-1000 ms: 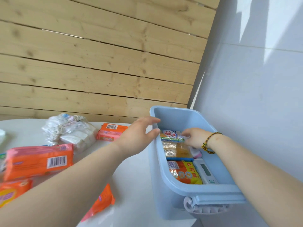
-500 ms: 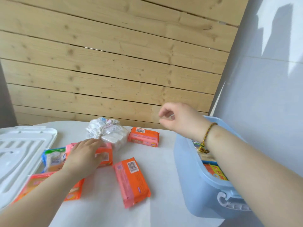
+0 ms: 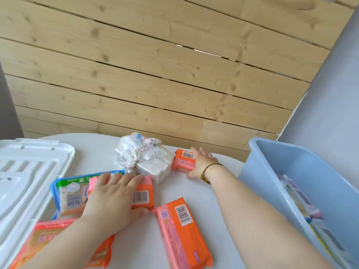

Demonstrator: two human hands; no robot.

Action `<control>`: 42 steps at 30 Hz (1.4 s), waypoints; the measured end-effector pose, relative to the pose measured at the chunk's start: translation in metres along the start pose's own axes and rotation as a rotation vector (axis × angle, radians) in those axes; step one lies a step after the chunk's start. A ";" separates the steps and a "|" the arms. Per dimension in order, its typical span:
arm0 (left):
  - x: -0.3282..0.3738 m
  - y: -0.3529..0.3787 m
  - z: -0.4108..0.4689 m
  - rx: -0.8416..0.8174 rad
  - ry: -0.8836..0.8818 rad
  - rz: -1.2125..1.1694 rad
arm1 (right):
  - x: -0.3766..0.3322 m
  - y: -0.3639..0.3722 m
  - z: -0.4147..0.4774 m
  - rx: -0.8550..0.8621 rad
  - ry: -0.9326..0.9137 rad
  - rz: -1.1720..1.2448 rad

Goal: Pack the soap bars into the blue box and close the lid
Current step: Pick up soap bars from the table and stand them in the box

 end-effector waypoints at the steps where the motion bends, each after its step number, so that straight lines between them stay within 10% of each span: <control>1: -0.001 0.002 0.001 -0.005 -0.007 0.003 | 0.000 -0.001 0.006 -0.006 -0.006 -0.004; 9: -0.004 0.001 0.000 -0.132 -0.064 -0.055 | -0.001 -0.010 0.010 -0.037 -0.005 -0.052; 23: -0.018 -0.029 -0.019 0.135 -0.157 -0.253 | -0.016 -0.116 -0.140 0.329 -0.342 -0.005; 34: 0.047 -0.106 0.005 0.268 -0.082 -0.398 | 0.157 -0.094 -0.193 0.080 -0.082 0.063; 42: 0.095 -0.117 0.037 0.190 -0.023 -0.476 | 0.151 -0.064 -0.127 0.061 -0.075 -0.118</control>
Point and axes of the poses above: each hand's wrist, its own z-axis towards the middle knuckle, its own y-axis out of the palm, x = y × z, the point moved 6 cm from there along z, towards the middle knuckle, and after that the axes turned 13 degrees about -x, right-handed, at the moved point
